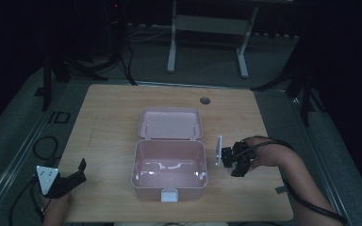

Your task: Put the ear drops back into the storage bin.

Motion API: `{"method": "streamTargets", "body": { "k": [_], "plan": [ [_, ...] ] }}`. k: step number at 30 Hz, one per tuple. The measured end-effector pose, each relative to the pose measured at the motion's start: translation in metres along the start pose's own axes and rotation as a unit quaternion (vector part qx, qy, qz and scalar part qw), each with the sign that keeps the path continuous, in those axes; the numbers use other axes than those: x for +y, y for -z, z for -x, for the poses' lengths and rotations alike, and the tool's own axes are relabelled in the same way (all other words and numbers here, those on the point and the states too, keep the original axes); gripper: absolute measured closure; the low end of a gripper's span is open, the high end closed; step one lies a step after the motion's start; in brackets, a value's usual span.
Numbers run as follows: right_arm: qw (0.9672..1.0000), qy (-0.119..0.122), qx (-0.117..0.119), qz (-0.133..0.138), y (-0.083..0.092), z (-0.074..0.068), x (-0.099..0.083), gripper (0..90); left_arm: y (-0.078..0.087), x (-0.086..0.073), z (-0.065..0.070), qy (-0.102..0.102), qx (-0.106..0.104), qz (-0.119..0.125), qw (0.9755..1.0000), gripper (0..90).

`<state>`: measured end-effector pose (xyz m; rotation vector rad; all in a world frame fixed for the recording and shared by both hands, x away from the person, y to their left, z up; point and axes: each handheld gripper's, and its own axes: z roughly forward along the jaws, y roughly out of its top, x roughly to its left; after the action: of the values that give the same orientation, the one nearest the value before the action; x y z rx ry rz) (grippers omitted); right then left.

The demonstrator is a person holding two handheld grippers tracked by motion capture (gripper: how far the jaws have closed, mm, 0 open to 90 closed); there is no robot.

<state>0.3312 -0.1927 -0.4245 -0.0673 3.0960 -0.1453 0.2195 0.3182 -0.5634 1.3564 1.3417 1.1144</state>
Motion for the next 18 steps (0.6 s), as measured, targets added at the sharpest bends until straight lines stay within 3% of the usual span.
{"method": "streamTargets", "body": {
  "k": [18],
  "plan": [
    [0.9999,-0.002,-0.013,0.004,0.036,0.001,0.011,59.9,0.000,0.000,0.000,0.000,0.000,0.000,1.0000,0.5]
  ]
}}
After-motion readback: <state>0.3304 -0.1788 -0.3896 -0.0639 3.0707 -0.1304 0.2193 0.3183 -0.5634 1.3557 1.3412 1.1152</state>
